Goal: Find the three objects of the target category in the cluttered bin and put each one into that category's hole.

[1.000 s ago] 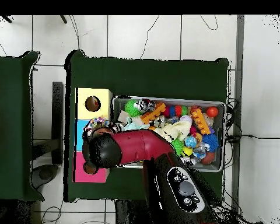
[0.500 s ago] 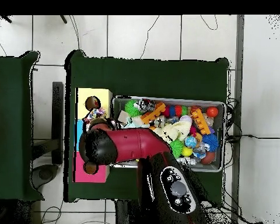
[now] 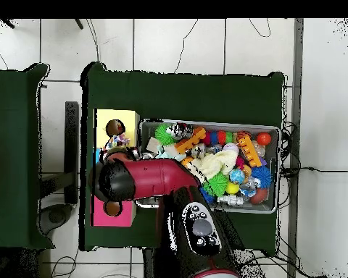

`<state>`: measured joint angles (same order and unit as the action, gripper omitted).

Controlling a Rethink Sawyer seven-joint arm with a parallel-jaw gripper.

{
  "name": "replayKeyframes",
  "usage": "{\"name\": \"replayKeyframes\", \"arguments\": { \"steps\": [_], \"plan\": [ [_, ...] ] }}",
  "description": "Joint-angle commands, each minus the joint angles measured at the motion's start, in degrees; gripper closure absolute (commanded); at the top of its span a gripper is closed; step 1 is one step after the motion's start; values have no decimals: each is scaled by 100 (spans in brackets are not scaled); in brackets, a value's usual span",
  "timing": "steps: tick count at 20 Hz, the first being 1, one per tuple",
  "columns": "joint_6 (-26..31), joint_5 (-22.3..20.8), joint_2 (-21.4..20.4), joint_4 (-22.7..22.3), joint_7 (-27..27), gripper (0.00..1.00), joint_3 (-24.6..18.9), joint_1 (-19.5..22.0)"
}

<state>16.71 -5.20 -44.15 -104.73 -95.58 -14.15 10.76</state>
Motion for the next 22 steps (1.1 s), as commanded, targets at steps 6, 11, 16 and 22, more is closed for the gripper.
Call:
{"name": "replayKeyframes", "arguments": {
  "steps": [6, 11, 16, 22],
  "plan": [
    [-871, 372, 563, 322, -1407, 100, 581, -249],
    [-1302, 484, 462, 241, -1461, 100, 691, -301],
    [-1481, 606, 388, 202, -1394, 100, 716, -312],
    [-1678, 682, 408, 112, -1338, 100, 698, -318]
  ]
}}
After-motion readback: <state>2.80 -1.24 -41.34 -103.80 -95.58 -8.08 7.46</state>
